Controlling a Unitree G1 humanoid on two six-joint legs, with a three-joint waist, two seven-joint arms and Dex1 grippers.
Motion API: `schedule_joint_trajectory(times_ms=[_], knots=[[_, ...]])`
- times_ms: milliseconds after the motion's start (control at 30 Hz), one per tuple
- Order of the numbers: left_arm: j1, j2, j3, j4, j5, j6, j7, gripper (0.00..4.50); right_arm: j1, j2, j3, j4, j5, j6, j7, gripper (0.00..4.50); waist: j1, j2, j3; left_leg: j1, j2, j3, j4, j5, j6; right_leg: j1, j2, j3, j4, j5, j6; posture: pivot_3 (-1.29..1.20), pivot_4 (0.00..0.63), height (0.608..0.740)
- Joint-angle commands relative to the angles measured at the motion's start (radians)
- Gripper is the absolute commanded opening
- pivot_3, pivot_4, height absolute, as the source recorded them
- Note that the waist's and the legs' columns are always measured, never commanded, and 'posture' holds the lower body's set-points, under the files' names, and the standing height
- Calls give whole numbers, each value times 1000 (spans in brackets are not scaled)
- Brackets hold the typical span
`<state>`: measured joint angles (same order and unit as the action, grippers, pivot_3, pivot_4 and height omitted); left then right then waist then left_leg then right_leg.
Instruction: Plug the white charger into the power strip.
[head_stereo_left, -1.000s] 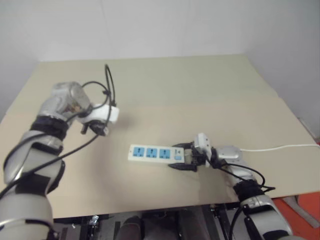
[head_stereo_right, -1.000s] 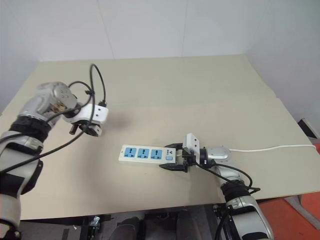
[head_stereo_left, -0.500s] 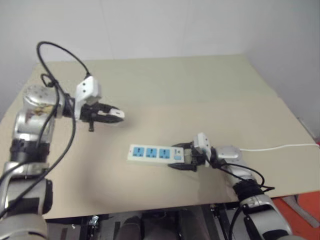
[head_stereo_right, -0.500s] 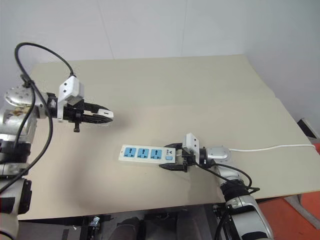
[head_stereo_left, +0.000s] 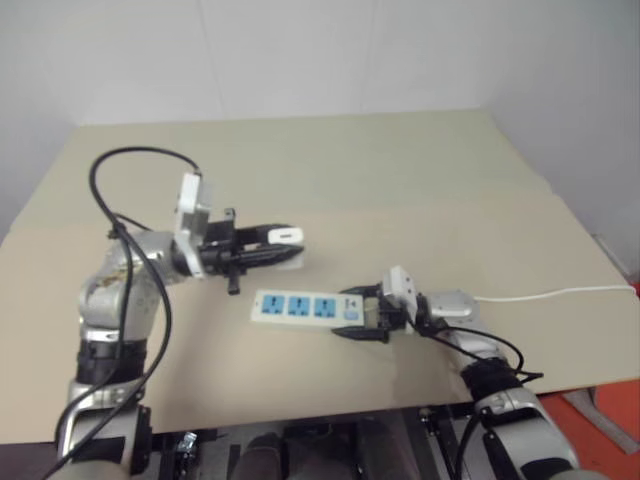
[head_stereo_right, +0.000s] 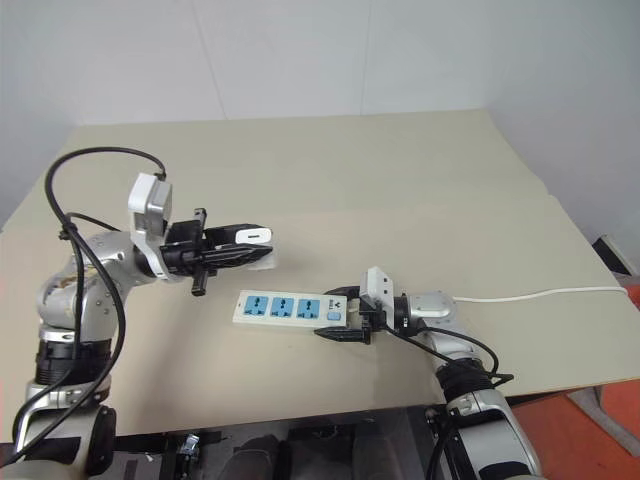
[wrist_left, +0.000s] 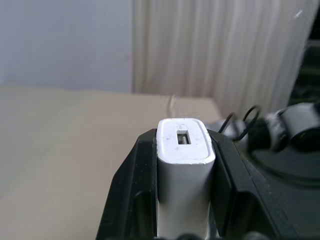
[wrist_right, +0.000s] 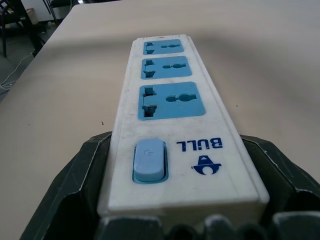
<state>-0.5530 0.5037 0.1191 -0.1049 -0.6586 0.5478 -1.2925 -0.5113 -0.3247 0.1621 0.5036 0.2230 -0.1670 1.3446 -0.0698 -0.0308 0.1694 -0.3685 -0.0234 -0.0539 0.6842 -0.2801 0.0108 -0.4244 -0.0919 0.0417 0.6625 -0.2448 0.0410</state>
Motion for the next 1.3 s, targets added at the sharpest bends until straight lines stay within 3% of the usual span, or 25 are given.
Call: schedule_joint_trajectory(times_ms=[33, 300, 633, 1300], knots=[[-5, -4, -60, -10, -18, -20, -51, 1021, -17, 20, 25, -5, -1, -11, 15, 3429, -1, 0, 0, 0, 0, 0, 0, 0, 0, 0, 0, 0, 0, 0, 0, 0, 150, 740], [36, 10, -179, 41, 59, -124, -136, 1021, -40, 34, 41, 23, -4, -11, 37, 3429, -2, 0, 0, 1, 0, 1, 0, 0, 0, 0, 1, 1, -2, 0, 0, 0, 150, 740], [76, -6, -211, 91, 157, -261, -101, 1021, -46, 34, 42, 47, -6, -23, 63, 3429, 0, 0, 0, 1, 1, 1, 0, 0, 0, 0, 1, 1, -4, 0, -1, 0, 150, 740], [86, -63, -208, 170, 176, -325, -41, 1021, -49, 35, 40, 57, -7, -27, 61, 3429, 0, 0, 0, 1, 1, 1, 0, 0, 0, 1, 1, 1, -4, 1, -1, 0, 150, 740]])
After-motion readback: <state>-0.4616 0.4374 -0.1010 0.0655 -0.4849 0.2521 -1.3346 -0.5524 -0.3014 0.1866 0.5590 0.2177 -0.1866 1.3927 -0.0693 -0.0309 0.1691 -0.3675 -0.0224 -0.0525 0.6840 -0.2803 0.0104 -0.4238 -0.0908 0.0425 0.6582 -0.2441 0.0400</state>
